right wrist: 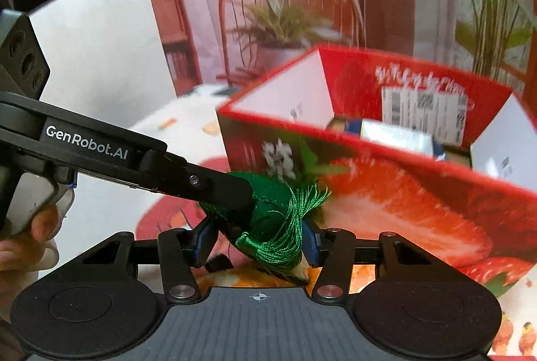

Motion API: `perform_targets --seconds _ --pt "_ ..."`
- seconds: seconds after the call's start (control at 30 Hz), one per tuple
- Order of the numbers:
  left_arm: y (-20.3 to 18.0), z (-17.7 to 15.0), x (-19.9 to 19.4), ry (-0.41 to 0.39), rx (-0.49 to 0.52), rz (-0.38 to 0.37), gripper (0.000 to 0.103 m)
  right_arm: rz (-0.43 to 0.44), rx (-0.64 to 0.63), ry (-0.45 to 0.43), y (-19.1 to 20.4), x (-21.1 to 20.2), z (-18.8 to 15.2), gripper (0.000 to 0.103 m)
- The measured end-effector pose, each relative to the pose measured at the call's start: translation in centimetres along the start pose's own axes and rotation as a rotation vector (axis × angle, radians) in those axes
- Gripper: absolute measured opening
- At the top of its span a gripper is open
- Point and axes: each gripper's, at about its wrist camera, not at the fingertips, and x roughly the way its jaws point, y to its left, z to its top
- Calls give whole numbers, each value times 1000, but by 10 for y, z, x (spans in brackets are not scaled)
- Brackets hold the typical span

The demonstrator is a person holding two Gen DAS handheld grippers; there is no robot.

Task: Organize soft objects
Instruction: 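Lift the green yarn ball with both grippers and carry it over the box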

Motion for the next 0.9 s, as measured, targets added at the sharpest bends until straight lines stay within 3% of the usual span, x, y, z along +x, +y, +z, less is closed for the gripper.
perform_targets --seconds 0.23,0.67,0.9 --pt "-35 5 -30 -75 97 50 41 1 -49 -107 11 -35 13 48" --pt "-65 19 -46 -146 183 50 42 -20 -83 -220 7 -63 28 48" --pt "-73 56 -43 -213 225 46 42 -29 -138 -263 -4 -61 59 48"
